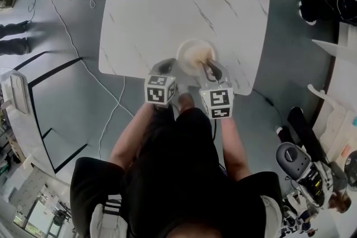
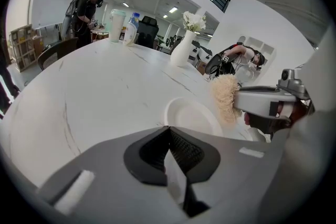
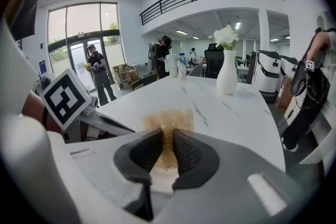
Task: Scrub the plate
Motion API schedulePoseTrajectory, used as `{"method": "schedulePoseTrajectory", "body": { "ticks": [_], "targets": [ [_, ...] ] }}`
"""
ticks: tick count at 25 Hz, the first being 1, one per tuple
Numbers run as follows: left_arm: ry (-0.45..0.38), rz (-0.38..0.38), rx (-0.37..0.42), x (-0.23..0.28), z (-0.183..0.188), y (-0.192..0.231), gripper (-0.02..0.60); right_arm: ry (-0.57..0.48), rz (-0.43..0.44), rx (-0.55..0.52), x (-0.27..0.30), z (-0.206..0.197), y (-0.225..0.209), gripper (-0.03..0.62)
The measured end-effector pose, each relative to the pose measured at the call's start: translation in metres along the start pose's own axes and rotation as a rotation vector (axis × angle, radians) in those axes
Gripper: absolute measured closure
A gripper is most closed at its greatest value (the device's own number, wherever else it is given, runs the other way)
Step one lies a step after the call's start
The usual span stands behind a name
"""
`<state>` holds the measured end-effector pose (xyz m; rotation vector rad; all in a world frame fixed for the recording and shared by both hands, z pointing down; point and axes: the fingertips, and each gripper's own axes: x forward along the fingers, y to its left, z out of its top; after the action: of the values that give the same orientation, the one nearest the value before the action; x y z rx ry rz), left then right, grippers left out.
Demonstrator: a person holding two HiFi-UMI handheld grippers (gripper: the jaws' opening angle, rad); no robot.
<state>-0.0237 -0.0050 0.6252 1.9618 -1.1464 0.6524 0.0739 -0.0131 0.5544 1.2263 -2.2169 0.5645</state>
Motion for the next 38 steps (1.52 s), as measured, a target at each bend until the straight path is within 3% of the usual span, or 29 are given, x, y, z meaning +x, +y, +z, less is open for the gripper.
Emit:
{"method": "schedulePoseTrajectory", "body": {
  "ticks": [16, 24, 38],
  "targets": [
    [-0.018, 0.002, 0.003, -0.005, 0.001, 0.004, 0.572, 0.039, 0.122, -0.047, 0.009, -0.017, 0.059, 0.533],
    [-0.007, 0.000, 0.003, -0.006, -0.003, 0.005, 0.572, 0.090, 0.125, -0.019, 0.015, -0.041, 0.063, 0.533],
    [-0.003, -0.006, 0.013, -0.005, -0.007, 0.002, 0.572, 0.088, 0.077, -0.004, 0.009, -0.044, 0.043, 0.533]
  ]
}}
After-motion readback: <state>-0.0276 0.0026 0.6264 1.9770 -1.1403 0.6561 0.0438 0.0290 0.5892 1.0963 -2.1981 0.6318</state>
